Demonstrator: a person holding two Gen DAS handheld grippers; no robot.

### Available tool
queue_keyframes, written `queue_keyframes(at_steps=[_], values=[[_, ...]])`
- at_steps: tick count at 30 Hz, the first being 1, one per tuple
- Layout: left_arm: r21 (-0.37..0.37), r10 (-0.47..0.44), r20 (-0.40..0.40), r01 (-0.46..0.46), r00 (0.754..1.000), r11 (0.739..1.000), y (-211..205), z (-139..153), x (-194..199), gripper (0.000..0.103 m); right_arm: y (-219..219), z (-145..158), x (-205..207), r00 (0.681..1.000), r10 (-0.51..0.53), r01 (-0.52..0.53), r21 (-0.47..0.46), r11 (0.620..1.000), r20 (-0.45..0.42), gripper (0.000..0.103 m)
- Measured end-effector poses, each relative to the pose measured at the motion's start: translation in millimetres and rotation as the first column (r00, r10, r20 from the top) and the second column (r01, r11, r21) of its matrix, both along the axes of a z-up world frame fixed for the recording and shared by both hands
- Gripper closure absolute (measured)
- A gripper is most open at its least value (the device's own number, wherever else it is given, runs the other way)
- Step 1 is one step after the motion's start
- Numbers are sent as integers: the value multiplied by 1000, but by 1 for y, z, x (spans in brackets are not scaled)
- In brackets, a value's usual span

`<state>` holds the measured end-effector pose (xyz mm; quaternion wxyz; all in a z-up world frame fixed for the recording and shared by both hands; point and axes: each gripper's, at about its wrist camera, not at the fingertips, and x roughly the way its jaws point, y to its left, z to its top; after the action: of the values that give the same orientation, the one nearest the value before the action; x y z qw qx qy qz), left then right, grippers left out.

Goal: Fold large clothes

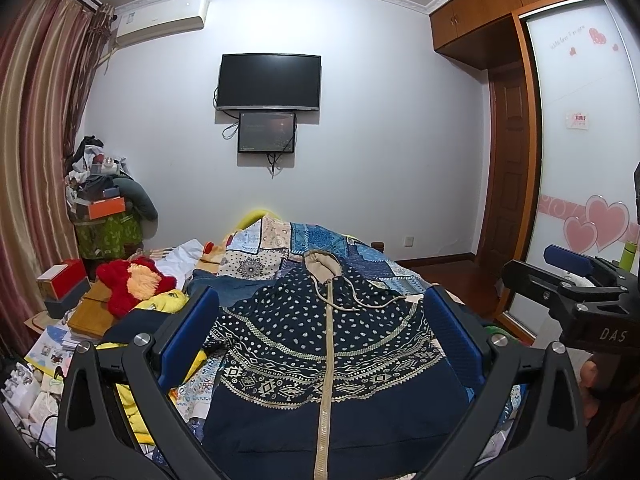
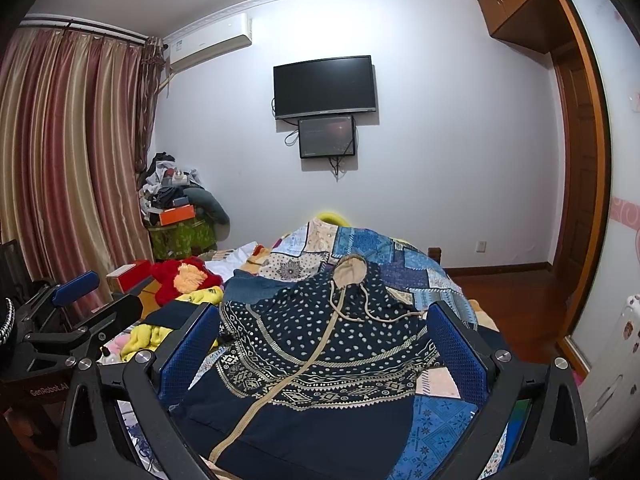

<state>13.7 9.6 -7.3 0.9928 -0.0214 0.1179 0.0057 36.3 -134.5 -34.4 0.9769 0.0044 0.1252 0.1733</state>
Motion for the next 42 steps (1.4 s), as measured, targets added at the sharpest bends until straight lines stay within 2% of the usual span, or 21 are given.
queue_keyframes(at_steps=[31, 42], values=[[5, -4, 10, 4, 1000, 1000, -1, 1, -1, 0, 4, 1, 4, 1000, 0, 0, -5, 1000, -21, 0], [-1, 3, -15, -3, 1000, 1000, 10, -10, 16, 0, 17, -4, 21, 999, -18, 17, -25, 1000, -48, 0]])
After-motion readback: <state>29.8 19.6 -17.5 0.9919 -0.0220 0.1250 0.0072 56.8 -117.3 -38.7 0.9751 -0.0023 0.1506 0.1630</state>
